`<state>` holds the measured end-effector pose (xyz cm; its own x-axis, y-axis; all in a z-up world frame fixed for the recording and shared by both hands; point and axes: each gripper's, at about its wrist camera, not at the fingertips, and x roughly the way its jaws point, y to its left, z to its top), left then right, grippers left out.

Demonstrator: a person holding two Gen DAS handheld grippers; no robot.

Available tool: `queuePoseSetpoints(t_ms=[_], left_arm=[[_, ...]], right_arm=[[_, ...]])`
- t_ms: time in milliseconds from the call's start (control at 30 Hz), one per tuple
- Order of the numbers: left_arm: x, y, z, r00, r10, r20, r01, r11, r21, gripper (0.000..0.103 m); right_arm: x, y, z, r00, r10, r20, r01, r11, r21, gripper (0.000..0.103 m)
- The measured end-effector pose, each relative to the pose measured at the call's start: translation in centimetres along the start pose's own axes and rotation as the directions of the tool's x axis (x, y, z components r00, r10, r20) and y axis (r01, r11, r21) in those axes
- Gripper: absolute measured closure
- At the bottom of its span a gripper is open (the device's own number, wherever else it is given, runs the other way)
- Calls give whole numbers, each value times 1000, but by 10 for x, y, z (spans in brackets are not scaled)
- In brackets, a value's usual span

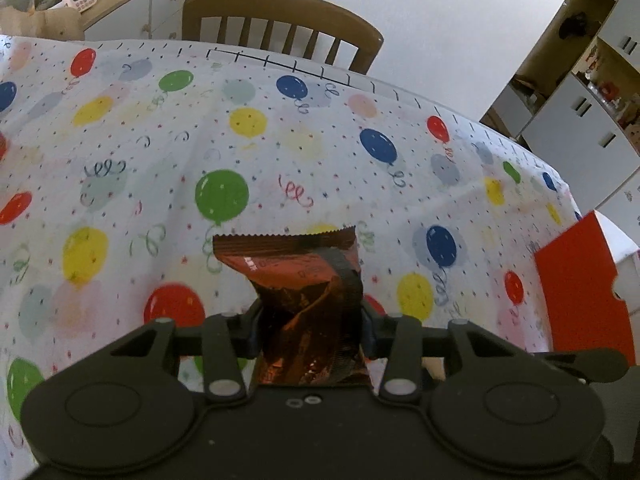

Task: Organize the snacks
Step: 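Carry the brown wrapper and wooden stick over the red box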

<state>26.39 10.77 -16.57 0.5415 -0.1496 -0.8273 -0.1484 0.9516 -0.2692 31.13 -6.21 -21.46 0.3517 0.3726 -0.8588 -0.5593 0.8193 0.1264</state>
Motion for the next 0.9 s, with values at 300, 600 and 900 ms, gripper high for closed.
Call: queuePoseSetpoints(t_ms=[300, 600, 900], left_arm=[[-22, -25, -21, 999, -52, -9, 52, 998, 27, 61], [-45, -75, -32, 995, -95, 0, 94, 989, 113, 61], [-67, -135, -38, 990, -139, 24, 132, 970, 202, 61]], right_arm=[[-47, -10, -35, 999, 0, 47, -8, 987, 163, 93], [-109, -36, -56, 990, -41, 138, 5, 968, 251, 93], [-159, -70, -70, 969, -100, 227, 29, 954, 297, 93]])
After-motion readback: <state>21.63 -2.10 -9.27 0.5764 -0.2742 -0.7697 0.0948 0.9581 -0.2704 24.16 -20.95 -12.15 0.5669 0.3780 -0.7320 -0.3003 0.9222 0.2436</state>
